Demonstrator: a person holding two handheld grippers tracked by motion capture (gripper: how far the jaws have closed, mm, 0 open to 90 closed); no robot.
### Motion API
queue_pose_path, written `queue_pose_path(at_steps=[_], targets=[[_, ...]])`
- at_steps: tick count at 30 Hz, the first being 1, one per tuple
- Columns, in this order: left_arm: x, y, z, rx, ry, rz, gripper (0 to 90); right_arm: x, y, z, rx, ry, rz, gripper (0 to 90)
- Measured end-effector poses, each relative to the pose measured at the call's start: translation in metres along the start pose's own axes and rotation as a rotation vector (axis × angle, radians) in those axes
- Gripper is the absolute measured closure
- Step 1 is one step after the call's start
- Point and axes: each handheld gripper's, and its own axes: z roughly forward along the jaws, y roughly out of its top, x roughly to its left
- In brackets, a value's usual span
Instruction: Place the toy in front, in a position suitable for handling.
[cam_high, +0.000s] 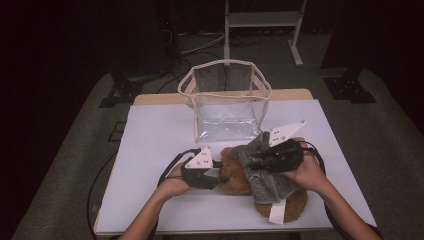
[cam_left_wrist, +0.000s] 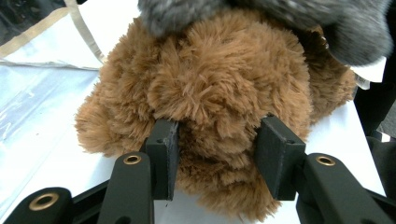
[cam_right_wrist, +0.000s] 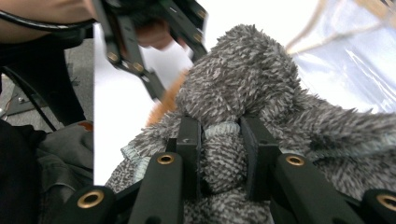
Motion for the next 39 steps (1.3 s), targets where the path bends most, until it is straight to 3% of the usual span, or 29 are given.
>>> queue_pose_path(at_steps=[2, 6, 9, 15, 18, 20, 23, 25, 30, 35, 39], targets=[[0.001, 0.000, 0.002, -0.005, -0.004, -0.010, 53.6, 0.007, 0.005, 0.007, 0.004, 0.002, -0.032, 70.9], [0.001, -0.001, 0.001, -0.010, -0.007, -0.024, 53.5, 0.019, 0.013, 0.025, 0.000, 0.065, -0.064, 70.9], [0.001, -0.003, 0.000, -0.011, -0.013, -0.033, 52.9, 0.018, 0.017, 0.029, 0.015, 0.070, -0.072, 71.0], [-0.007, -0.003, -0.001, 0.020, -0.023, 0.014, 52.1, -0.008, 0.025, 0.015, 0.023, 0.012, -0.021, 70.8], [-0.010, -0.004, -0.003, 0.040, -0.026, 0.032, 51.1, -0.024, 0.026, 0.012, 0.049, -0.009, 0.026, 70.7], [-0.011, -0.005, -0.005, 0.052, -0.023, 0.040, 49.6, -0.030, 0.024, 0.013, 0.066, 0.003, 0.069, 70.6], [-0.009, -0.003, -0.008, 0.063, -0.009, 0.022, 40.8, -0.027, 0.019, 0.015, 0.069, 0.022, 0.093, 70.7], [-0.007, 0.000, -0.009, 0.038, 0.019, 0.002, 33.3, -0.022, 0.014, 0.015, 0.056, 0.039, 0.094, 70.6], [-0.013, 0.004, -0.005, 0.014, -0.015, 0.022, 40.5, -0.012, 0.007, 0.011, 0.043, 0.068, 0.109, 70.7], [-0.018, 0.004, -0.003, 0.027, -0.035, 0.066, 48.5, -0.019, 0.011, 0.009, 0.052, 0.081, 0.137, 70.8], [-0.019, 0.003, -0.002, 0.032, -0.039, 0.068, 48.6, -0.027, 0.026, 0.022, 0.094, 0.086, 0.133, 70.8]])
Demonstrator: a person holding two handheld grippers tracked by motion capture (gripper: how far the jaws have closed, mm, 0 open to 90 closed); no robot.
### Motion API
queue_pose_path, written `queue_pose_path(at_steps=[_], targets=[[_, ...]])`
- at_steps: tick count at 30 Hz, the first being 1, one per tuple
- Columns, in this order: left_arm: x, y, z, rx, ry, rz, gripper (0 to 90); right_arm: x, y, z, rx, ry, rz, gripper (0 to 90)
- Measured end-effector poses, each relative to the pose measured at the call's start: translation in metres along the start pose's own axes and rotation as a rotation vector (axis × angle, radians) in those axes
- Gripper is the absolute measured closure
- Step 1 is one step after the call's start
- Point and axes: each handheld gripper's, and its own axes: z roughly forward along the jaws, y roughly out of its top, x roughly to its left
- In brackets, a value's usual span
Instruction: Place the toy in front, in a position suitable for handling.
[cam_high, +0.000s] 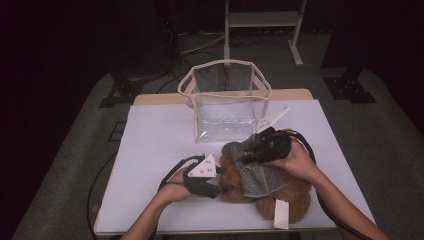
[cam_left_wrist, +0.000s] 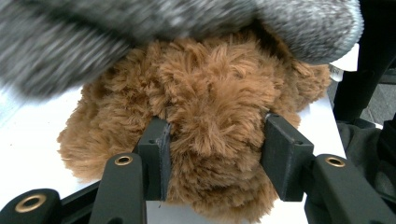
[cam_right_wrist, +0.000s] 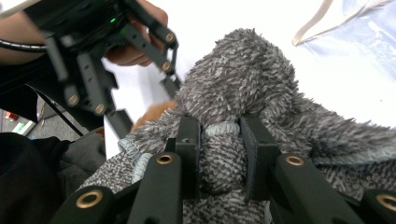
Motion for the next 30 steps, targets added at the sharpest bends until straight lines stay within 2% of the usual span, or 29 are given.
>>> queue_pose_path(at_steps=[5, 8, 10, 14, 15, 17, 18, 19, 22, 23, 24, 29, 30], targets=[[-0.005, -0.002, 0.000, 0.019, -0.005, 0.027, 48.2, -0.007, 0.019, 0.024, 0.041, 0.032, 0.006, 70.7], [-0.007, -0.002, 0.000, 0.034, -0.011, 0.046, 48.2, -0.011, 0.022, 0.035, 0.067, 0.053, 0.021, 70.7], [-0.008, -0.002, 0.000, 0.030, -0.020, 0.046, 47.7, -0.012, 0.022, 0.036, 0.073, 0.057, 0.029, 70.7], [-0.008, -0.001, 0.000, 0.028, -0.025, 0.052, 46.6, -0.011, 0.019, 0.027, 0.072, 0.047, 0.015, 70.7], [-0.008, -0.002, 0.001, 0.027, -0.024, 0.051, 46.0, -0.009, 0.014, 0.018, 0.069, 0.034, 0.017, 70.7], [-0.008, -0.002, 0.001, 0.026, -0.025, 0.046, 45.9, -0.008, 0.012, 0.014, 0.068, 0.030, 0.018, 70.7], [-0.007, -0.002, 0.001, 0.026, -0.024, 0.047, 45.9, -0.008, 0.009, 0.009, 0.064, 0.022, 0.010, 70.8], [-0.006, -0.002, 0.001, 0.026, -0.025, 0.045, 45.6, -0.005, 0.001, -0.004, 0.066, -0.007, 0.008, 70.7], [-0.005, -0.002, 0.001, 0.024, -0.025, 0.045, 45.3, -0.007, -0.010, -0.020, 0.055, -0.029, 0.031, 70.8], [-0.005, -0.002, 0.001, 0.024, -0.025, 0.045, 45.0, -0.007, -0.010, -0.020, 0.055, -0.029, 0.031, 70.8], [-0.004, -0.001, 0.001, 0.027, -0.023, 0.044, 44.4, -0.009, -0.019, -0.027, 0.047, -0.038, 0.049, 70.8], [0.003, 0.005, -0.005, 0.027, -0.020, 0.029, 39.5, -0.005, -0.026, -0.023, 0.038, -0.020, 0.047, 70.9], [0.004, 0.007, -0.006, 0.014, -0.021, 0.022, 37.6, -0.004, -0.026, -0.022, 0.038, -0.012, 0.047, 70.9]])
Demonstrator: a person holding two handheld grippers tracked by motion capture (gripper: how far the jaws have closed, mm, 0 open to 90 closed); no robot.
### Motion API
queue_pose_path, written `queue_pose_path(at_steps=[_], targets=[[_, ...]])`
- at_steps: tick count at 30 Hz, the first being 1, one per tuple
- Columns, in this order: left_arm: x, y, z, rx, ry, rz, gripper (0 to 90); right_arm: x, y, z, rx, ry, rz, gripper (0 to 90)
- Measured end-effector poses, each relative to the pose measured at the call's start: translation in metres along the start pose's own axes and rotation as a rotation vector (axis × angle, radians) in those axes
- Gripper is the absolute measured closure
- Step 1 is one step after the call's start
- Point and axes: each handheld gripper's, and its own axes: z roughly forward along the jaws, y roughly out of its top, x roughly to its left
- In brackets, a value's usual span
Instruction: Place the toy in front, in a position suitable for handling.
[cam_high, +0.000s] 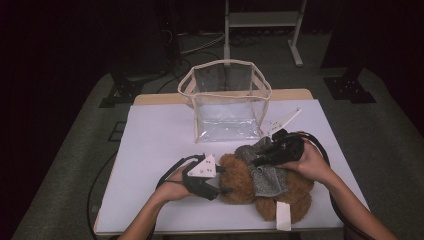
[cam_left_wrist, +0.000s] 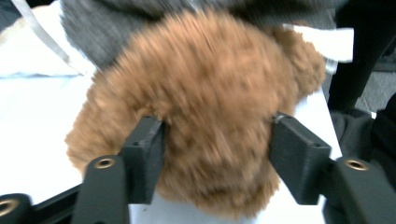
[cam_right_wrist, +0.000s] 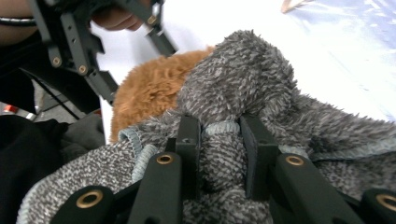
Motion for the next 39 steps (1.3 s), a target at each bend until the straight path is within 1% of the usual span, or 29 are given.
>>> queue_pose_path(at_steps=[2, 3, 4, 5, 7, 8, 10, 12, 13, 14, 15, 16, 17, 18, 19, 21, 23, 26, 27, 28, 29, 30, 31, 33, 34, 35, 36, 39], targets=[[0.003, 0.006, -0.002, -0.029, -0.002, 0.000, 35.7, 0.004, 0.001, 0.004, 0.000, 0.019, -0.002, 70.9], [0.003, 0.006, -0.002, -0.029, -0.002, 0.000, 35.1, 0.004, 0.001, 0.004, 0.000, 0.019, -0.002, 70.9], [0.003, 0.009, -0.001, -0.030, -0.006, 0.000, 35.1, 0.009, 0.003, 0.010, 0.002, 0.042, -0.017, 70.8], [0.003, 0.013, 0.003, -0.017, -0.018, 0.009, 35.1, 0.011, 0.004, 0.012, 0.005, 0.044, -0.024, 70.8], [0.000, 0.013, 0.010, 0.009, -0.035, 0.020, 35.5, 0.016, 0.007, 0.014, 0.014, 0.032, -0.051, 70.8], [-0.001, 0.012, 0.011, 0.020, -0.037, 0.033, 36.0, 0.017, 0.007, 0.012, 0.020, 0.024, -0.063, 70.8], [-0.003, 0.011, 0.012, 0.025, -0.038, 0.037, 36.8, 0.017, 0.007, 0.007, 0.010, 0.028, -0.063, 70.8], [-0.004, 0.010, 0.010, 0.042, -0.036, 0.052, 37.2, 0.016, 0.006, 0.000, -0.008, 0.030, -0.056, 70.8], [-0.004, 0.010, 0.010, 0.042, -0.036, 0.052, 37.3, 0.016, 0.006, 0.000, -0.008, 0.030, -0.056, 70.8], [-0.005, 0.008, 0.009, 0.052, -0.038, 0.056, 37.5, 0.014, 0.005, -0.010, -0.033, 0.017, -0.047, 70.7], [-0.006, 0.006, 0.008, 0.061, -0.039, 0.063, 37.9, 0.013, 0.005, -0.014, -0.040, 0.013, -0.041, 70.7], [-0.007, 0.005, 0.007, 0.065, -0.044, 0.059, 38.3, 0.012, 0.004, -0.019, -0.051, 0.005, -0.043, 70.7], [-0.007, 0.005, 0.007, 0.065, -0.044, 0.059, 38.3, 0.012, 0.004, -0.019, -0.051, 0.005, -0.043, 70.7], [-0.008, 0.004, 0.005, 0.071, -0.048, 0.061, 38.4, 0.010, 0.003, -0.026, -0.062, -0.008, -0.039, 70.8], [-0.008, 0.004, 0.005, 0.077, -0.048, 0.065, 38.3, 0.010, 0.002, -0.027, -0.057, -0.011, -0.032, 70.7], [-0.007, 0.004, 0.004, 0.081, -0.050, 0.067, 38.3, 0.009, 0.002, -0.024, -0.049, -0.007, -0.034, 70.8], [-0.005, 0.006, 0.003, 0.081, -0.051, 0.067, 38.0, 0.010, 0.002, -0.016, -0.025, 0.001, -0.036, 70.8], [-0.001, 0.012, 0.003, 0.055, -0.040, 0.046, 33.8, 0.012, 0.004, -0.001, 0.007, 0.022, -0.046, 70.8], [-0.001, 0.012, 0.003, 0.055, -0.040, 0.046, 31.9, 0.012, 0.004, -0.001, 0.007, 0.022, -0.046, 70.8], [0.002, 0.014, 0.004, 0.037, -0.041, 0.029, 31.9, 0.012, 0.004, 0.004, 0.006, 0.032, -0.052, 70.8], [0.003, 0.016, 0.008, 0.047, -0.047, 0.024, 31.0, 0.014, 0.006, 0.009, 0.006, 0.045, -0.054, 70.8], [0.003, 0.015, 0.011, 0.055, -0.049, 0.029, 31.1, 0.014, 0.007, 0.009, 0.007, 0.041, -0.057, 70.7], [0.002, 0.014, 0.013, 0.056, -0.050, 0.029, 31.5, 0.014, 0.007, 0.007, 0.004, 0.036, -0.060, 70.8], [0.002, 0.013, 0.013, 0.059, -0.053, 0.031, 32.6, 0.011, 0.005, 0.000, -0.013, 0.038, -0.045, 70.8], [0.001, 0.012, 0.013, 0.064, -0.053, 0.037, 32.6, 0.011, 0.005, 0.000, -0.013, 0.038, -0.045, 70.8], [0.001, 0.011, 0.012, 0.063, -0.052, 0.038, 33.7, 0.008, 0.002, -0.012, -0.044, 0.037, -0.036, 70.7], [0.000, 0.011, 0.011, 0.067, -0.048, 0.038, 33.8, 0.007, 0.000, -0.018, -0.064, 0.033, -0.032, 70.8], [-0.001, 0.011, 0.010, 0.073, -0.044, 0.041, 34.0, 0.006, -0.006, -0.041, -0.107, 0.010, -0.022, 70.7]])
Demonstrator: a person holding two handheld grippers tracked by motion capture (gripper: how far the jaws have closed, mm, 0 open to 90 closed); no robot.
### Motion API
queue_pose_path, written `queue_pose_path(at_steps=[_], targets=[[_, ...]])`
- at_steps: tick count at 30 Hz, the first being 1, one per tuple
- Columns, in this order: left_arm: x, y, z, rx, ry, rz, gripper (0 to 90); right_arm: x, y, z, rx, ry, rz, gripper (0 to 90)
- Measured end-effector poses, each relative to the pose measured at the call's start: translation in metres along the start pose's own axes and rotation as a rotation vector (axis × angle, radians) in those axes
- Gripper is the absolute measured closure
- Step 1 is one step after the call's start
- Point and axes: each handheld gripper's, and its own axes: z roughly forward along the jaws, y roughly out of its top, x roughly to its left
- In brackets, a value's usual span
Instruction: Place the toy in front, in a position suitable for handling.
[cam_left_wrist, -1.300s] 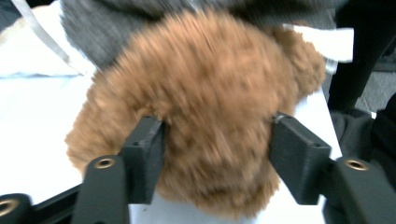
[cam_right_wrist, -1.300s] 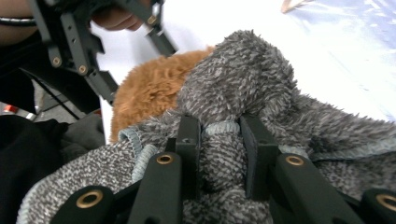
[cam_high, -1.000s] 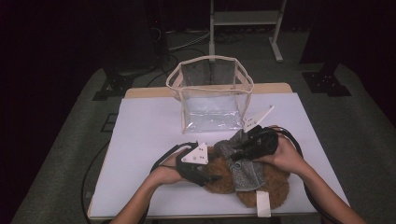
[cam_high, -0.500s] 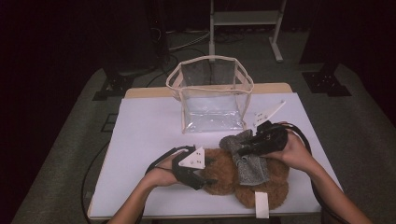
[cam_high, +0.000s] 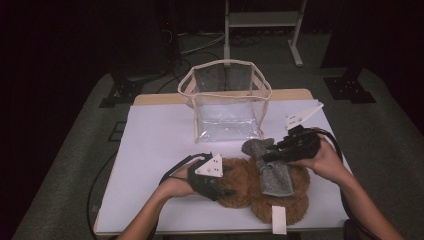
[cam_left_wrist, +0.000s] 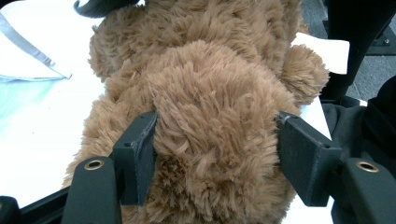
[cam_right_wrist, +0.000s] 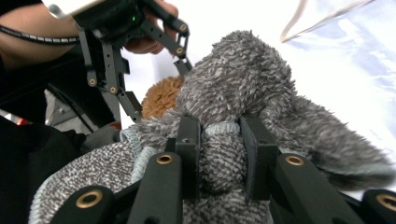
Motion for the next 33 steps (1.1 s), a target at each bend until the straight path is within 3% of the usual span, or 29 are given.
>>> queue_pose_path(at_steps=[1, 11, 16, 19, 24, 28, 33], targets=[[0.000, 0.000, 0.000, 0.000, 0.000, 0.000, 34.0, 0.000, 0.000, 0.000, 0.000, 0.000, 0.000, 70.7], [0.001, 0.002, 0.000, 0.017, -0.006, 0.007, 33.9, 0.005, -0.025, -0.089, -0.104, -0.142, 0.037, 70.7], [0.002, 0.004, 0.000, 0.022, -0.008, 0.008, 33.8, 0.005, -0.036, -0.108, -0.100, -0.182, 0.057, 70.6], [0.001, 0.005, 0.000, 0.025, -0.008, 0.006, 33.8, 0.000, -0.043, -0.098, -0.085, -0.159, 0.077, 70.6], [0.003, 0.005, -0.004, 0.030, 0.001, 0.007, 33.8, -0.009, -0.047, -0.050, -0.037, -0.069, 0.091, 70.5], [0.006, 0.005, -0.010, 0.040, 0.013, -0.003, 32.6, -0.012, -0.044, -0.019, -0.047, -0.013, 0.088, 70.5], [0.008, 0.005, -0.004, 0.037, 0.009, 0.000, 18.7, -0.009, -0.039, 0.008, -0.047, 0.021, 0.067, 70.5]])
